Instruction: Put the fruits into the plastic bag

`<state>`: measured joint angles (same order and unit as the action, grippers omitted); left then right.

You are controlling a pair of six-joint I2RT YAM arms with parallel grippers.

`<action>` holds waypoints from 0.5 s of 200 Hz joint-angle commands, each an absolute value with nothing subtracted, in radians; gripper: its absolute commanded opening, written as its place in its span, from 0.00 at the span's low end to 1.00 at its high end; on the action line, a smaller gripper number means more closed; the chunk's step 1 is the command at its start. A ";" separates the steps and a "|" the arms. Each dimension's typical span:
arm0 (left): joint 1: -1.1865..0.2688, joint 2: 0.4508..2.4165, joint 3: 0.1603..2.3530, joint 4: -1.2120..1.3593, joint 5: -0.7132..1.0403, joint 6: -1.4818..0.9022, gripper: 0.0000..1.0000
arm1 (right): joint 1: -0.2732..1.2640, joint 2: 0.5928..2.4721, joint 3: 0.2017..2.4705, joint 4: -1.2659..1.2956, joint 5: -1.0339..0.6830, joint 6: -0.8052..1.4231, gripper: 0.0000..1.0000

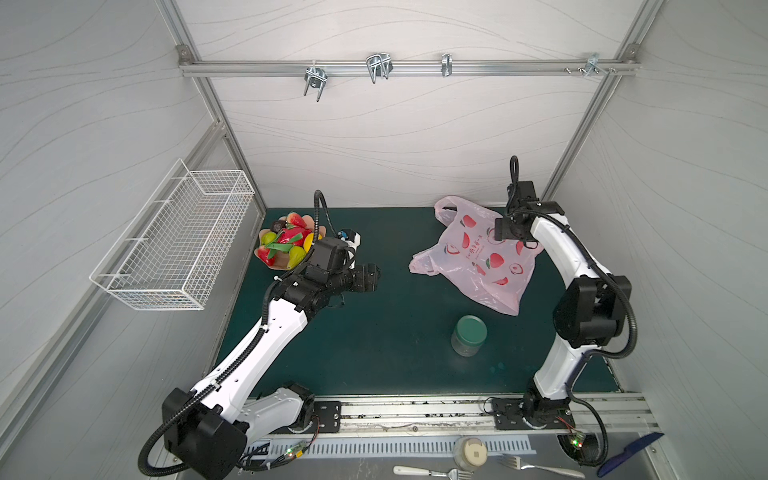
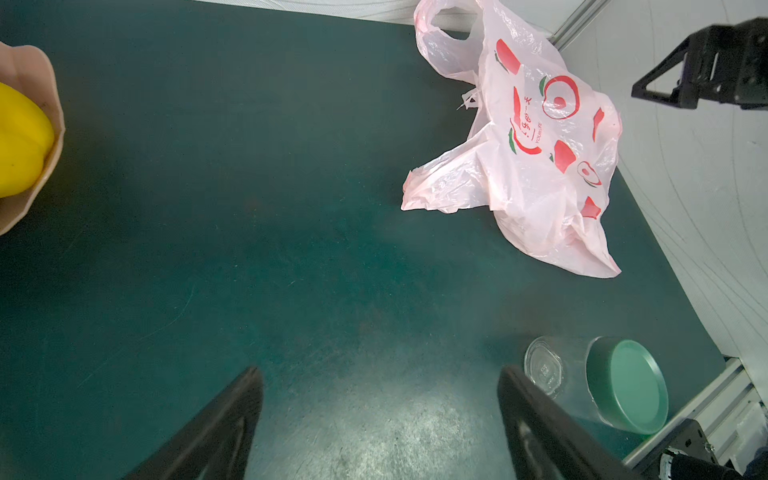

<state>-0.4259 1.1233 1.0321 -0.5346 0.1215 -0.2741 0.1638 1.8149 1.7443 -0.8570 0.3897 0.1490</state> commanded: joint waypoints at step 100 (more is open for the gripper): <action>-0.429 1.112 1.050 -0.536 0.069 -0.299 0.90 | 0.554 2.131 2.149 -1.009 0.383 0.347 0.99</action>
